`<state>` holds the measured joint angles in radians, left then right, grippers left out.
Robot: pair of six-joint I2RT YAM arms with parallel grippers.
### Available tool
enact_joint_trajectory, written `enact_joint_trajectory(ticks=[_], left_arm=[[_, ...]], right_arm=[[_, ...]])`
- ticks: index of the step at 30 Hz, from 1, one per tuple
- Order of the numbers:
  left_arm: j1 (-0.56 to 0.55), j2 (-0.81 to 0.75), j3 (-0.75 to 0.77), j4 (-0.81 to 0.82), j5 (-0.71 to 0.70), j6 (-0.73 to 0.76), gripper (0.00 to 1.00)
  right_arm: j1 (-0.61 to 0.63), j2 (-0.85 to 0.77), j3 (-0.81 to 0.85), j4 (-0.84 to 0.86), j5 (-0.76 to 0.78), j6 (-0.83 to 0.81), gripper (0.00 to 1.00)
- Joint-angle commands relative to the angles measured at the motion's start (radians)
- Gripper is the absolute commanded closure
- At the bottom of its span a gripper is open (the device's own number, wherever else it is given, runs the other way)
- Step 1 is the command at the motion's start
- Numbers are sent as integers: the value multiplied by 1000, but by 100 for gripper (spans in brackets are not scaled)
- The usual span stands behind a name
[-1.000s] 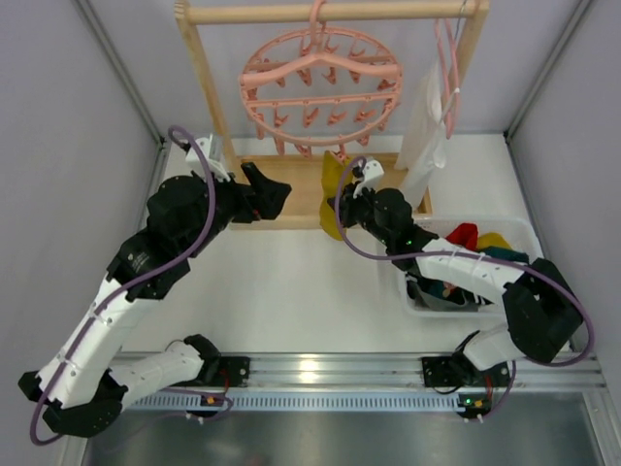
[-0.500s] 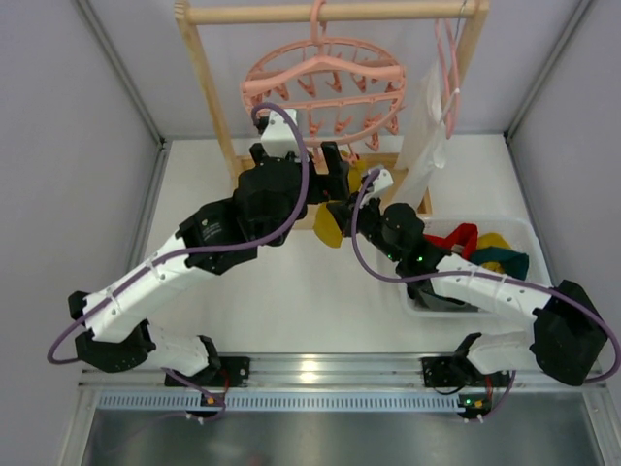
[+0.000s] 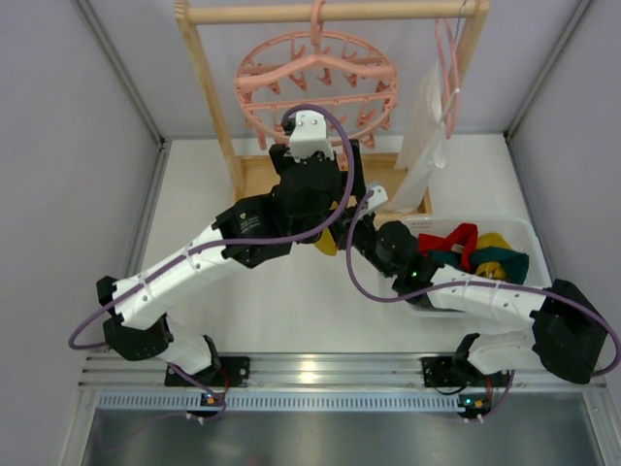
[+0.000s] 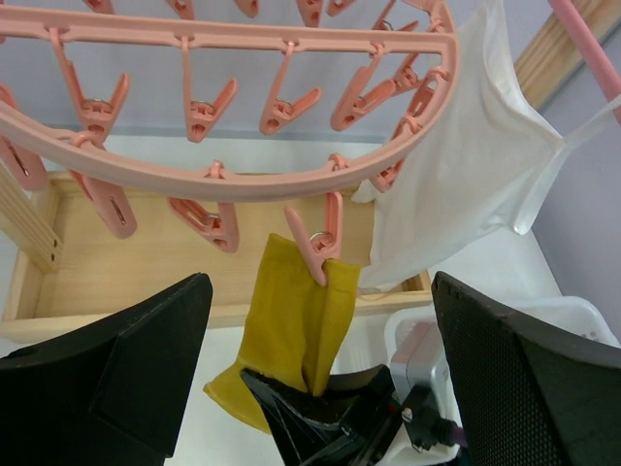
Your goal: Remove the socks clipped to the hanger
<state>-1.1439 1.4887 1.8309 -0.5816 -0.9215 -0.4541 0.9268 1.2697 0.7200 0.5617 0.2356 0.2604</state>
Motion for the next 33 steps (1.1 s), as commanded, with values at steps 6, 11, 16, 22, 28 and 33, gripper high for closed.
enact_joint_trajectory(ticks=[6, 11, 16, 22, 28, 33], left_arm=[[19, 24, 33, 23, -28, 11, 2], [49, 85, 67, 2, -36, 31, 2], [47, 130, 122, -32, -91, 49, 11], [49, 144, 111, -32, -137, 65, 14], [50, 120, 79, -32, -163, 71, 18], [90, 119, 54, -32, -94, 51, 21]], right_arm=[[49, 5, -7, 129, 56, -30, 100], [56, 20, 13, 107, 65, -47, 100], [67, 31, 27, 89, 71, -49, 100], [78, 34, 22, 98, 71, -46, 100], [78, 30, 30, 84, 68, -46, 100], [83, 26, 30, 84, 54, -33, 100]])
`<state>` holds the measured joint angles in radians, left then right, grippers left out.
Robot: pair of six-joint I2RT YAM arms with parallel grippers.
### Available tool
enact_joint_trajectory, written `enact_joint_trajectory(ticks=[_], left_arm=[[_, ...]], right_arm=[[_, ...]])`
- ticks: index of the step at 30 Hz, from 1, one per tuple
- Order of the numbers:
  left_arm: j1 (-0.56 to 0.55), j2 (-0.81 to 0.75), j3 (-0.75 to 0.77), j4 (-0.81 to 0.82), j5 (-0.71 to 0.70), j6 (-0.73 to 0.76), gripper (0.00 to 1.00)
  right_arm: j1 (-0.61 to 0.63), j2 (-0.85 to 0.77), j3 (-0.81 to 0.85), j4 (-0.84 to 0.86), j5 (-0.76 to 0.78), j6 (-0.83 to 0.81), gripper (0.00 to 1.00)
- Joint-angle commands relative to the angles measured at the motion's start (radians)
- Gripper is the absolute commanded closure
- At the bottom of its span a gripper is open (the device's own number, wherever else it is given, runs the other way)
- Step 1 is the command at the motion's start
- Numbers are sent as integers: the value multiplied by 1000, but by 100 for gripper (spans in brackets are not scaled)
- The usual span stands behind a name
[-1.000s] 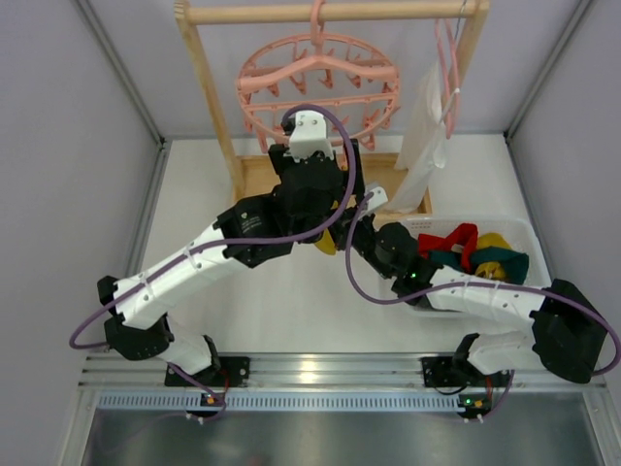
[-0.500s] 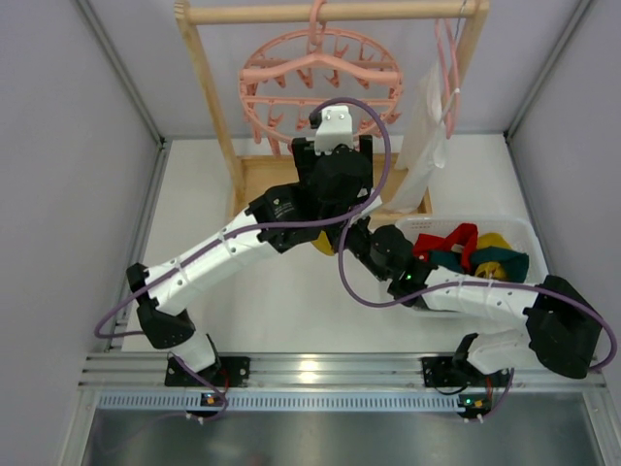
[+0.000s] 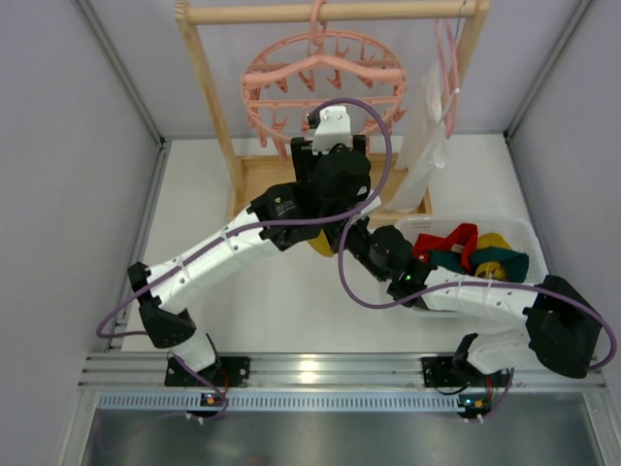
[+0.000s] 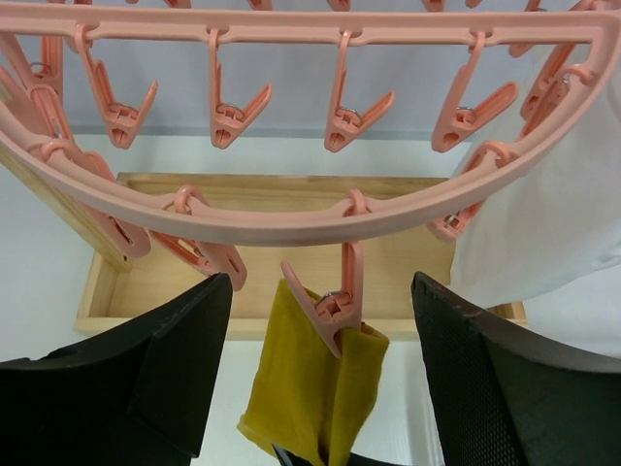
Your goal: Remove the socks clipped to the hanger
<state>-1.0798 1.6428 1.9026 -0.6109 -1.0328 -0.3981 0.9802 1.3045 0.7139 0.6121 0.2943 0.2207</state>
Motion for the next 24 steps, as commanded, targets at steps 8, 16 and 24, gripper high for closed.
enact_joint_trajectory(ticks=[8, 16, 24], left_arm=[[63, -12, -5, -1, 51, -5, 37], [64, -12, 3, 2, 43, 2, 71], [72, -28, -5, 0, 79, -8, 76]], right_arm=[[41, -5, 52, 15, -11, 9, 100], [49, -31, 27, 29, -4, 23, 100], [49, -92, -25, 3, 17, 25, 100]])
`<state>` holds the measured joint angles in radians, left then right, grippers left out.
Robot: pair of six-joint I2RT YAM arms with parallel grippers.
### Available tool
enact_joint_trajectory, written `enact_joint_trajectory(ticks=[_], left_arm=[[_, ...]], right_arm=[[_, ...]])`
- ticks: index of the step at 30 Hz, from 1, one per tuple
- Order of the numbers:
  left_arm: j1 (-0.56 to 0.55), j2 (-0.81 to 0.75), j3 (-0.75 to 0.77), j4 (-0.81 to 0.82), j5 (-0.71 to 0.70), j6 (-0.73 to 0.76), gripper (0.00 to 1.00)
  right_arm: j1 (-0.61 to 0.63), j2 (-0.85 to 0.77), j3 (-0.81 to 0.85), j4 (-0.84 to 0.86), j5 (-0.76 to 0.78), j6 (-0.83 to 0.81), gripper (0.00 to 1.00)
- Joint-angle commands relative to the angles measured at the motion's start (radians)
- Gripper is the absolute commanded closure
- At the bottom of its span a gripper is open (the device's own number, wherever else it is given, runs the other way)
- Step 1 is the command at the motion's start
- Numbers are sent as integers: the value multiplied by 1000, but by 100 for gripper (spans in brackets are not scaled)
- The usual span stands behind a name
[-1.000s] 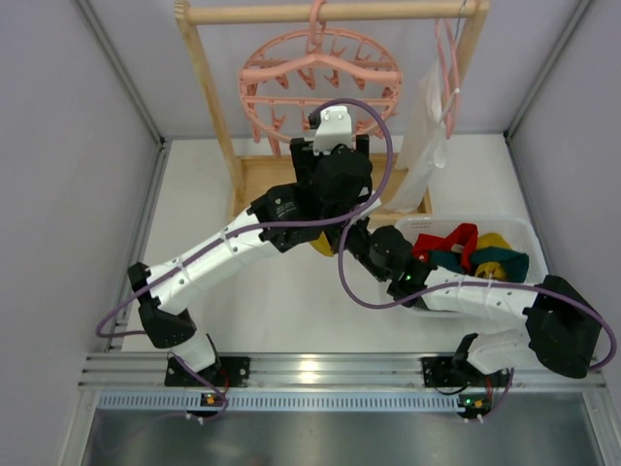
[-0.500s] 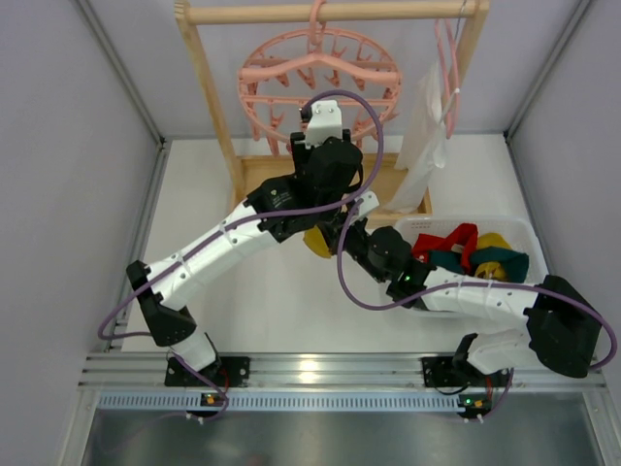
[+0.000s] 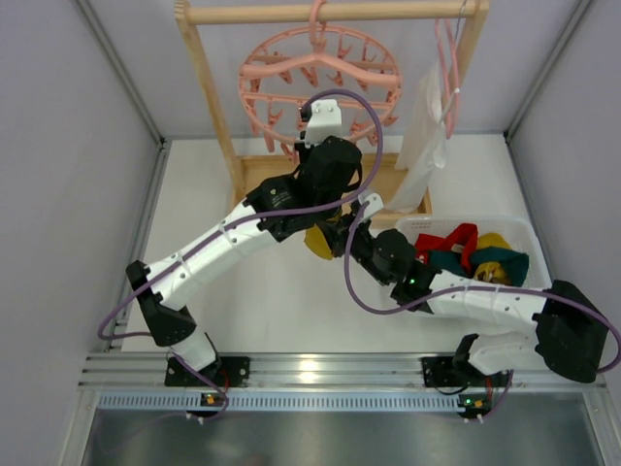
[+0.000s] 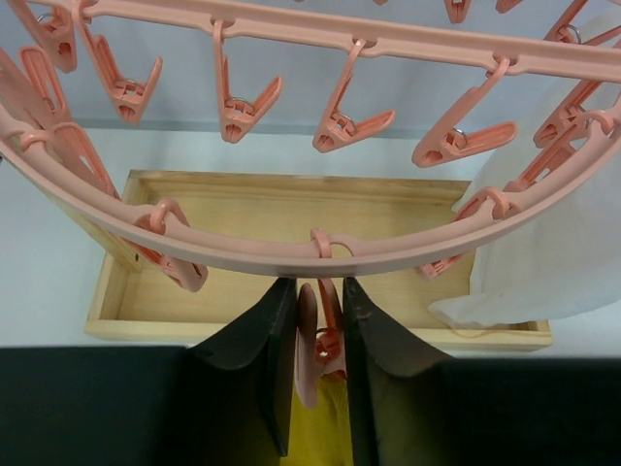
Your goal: Remove the socks clipped to the hanger
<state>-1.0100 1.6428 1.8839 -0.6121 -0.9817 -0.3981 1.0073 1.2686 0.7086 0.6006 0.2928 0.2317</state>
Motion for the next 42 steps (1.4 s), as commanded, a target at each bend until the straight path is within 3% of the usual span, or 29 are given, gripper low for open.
enact_joint_trajectory(ticks=[1, 4, 12, 13, 19, 20, 23, 28, 33, 38, 39, 40, 42], left_arm=[[2, -37, 8, 3, 38, -13, 68], [2, -57, -11, 5, 77, -24, 60], [17, -77, -16, 6, 143, -50, 58], [17, -78, -19, 8, 159, -53, 49], [17, -130, -74, 11, 276, -73, 13], [17, -139, -84, 9, 299, -74, 3], [17, -170, -120, 9, 360, -47, 2], [14, -293, -241, 8, 402, -62, 2], [13, -455, -440, 8, 422, -120, 2], [13, -629, -588, 6, 397, -134, 2], [11, -673, -604, 3, 394, -128, 2], [13, -692, -633, 2, 388, -120, 1], [13, -744, -660, -5, 359, -104, 1]], right_arm=[[22, -87, -27, -1, 26, 15, 100], [22, -173, -49, -154, 55, 24, 100], [22, -388, -98, -519, 71, 29, 100], [22, -426, -98, -554, 89, 29, 100], [16, -560, -22, -930, 276, 109, 100], [7, -571, -11, -976, 295, 119, 100], [-25, -600, 41, -1111, 364, 161, 100], [-136, -643, 80, -1147, 385, 132, 100], [-448, -632, 109, -1127, 238, 87, 100], [-723, -525, 3, -986, -36, 112, 99], [-766, -484, -26, -952, -75, 144, 93], [-833, -463, -82, -900, -140, 158, 80], [-881, -442, -136, -842, -178, 197, 71]])
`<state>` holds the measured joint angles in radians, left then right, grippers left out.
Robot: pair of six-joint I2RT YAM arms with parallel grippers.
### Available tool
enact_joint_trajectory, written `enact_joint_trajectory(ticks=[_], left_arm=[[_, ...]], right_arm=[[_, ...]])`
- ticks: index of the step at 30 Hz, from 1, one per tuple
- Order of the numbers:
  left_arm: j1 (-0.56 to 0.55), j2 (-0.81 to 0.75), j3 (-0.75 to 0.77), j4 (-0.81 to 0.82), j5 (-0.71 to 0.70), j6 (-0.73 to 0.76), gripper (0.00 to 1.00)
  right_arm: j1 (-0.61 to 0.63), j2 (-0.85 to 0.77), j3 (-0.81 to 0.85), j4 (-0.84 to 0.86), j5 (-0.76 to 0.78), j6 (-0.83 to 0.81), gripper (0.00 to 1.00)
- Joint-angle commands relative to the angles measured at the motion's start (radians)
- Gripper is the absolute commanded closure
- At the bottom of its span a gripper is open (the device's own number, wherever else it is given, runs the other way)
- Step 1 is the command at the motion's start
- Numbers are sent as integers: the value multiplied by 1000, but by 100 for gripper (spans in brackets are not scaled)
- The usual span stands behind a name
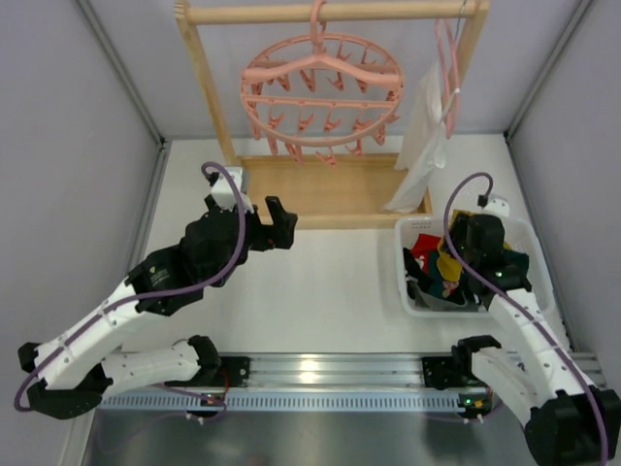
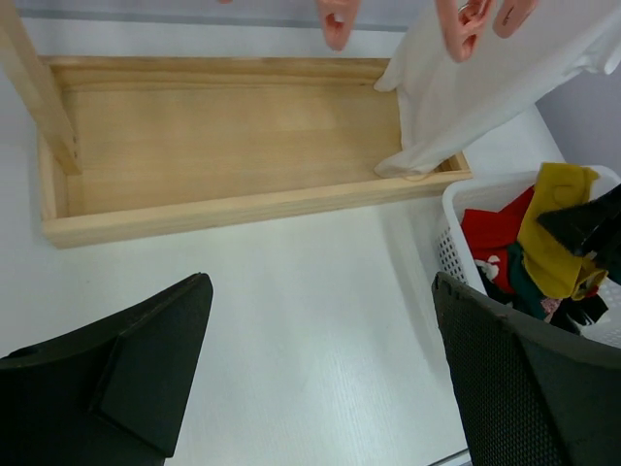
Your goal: Remove the socks clipped to the hanger
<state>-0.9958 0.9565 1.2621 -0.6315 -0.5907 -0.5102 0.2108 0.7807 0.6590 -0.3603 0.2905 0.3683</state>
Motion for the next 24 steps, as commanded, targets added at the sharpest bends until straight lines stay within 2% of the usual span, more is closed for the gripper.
enact_joint_trajectory(ticks=[1, 2, 3, 4, 6, 7, 8, 9, 11, 16, 17, 21, 24], left_arm=[[0, -67, -50, -19, -50, 10, 1], [0, -68, -46, -69, -114, -2, 2], [0, -56, -32, -121, -150, -10, 2], [2, -50, -8, -228, -181, -16, 1], [11, -54, 2, -299, -245, -27, 1], [17, -65, -1, -335, -253, -27, 1], [28, -82, -7, -342, -254, -21, 1], [32, -122, -26, -344, -261, -16, 1], [40, -162, -52, -343, -284, -8, 1], [39, -266, -148, -332, -460, -56, 1], [40, -288, -159, -329, -472, -79, 1], [89, -317, -170, -320, -457, -71, 1], [184, -350, -205, -251, -390, 1, 1]], right_arm=[[-97, 51, -135, 145, -185, 72, 53], [-114, 52, -151, 171, -180, 83, 48], [-120, 40, -157, 167, -175, 87, 47], [-125, 28, -159, 156, -160, 87, 40], [-137, -10, -151, 109, -131, 89, 27], [-139, -61, -130, 89, -96, 92, 13], [-140, -89, -115, 40, -82, 92, 4], [-142, -133, -75, 15, -64, 84, 1], [-142, -173, -32, -35, -42, 74, 1], [-142, -259, 82, -173, -20, 12, 1], [-142, -273, 90, -180, -39, -9, 1], [-142, -353, 138, -169, -316, -97, 1], [-142, -341, 268, -276, -323, -176, 1]])
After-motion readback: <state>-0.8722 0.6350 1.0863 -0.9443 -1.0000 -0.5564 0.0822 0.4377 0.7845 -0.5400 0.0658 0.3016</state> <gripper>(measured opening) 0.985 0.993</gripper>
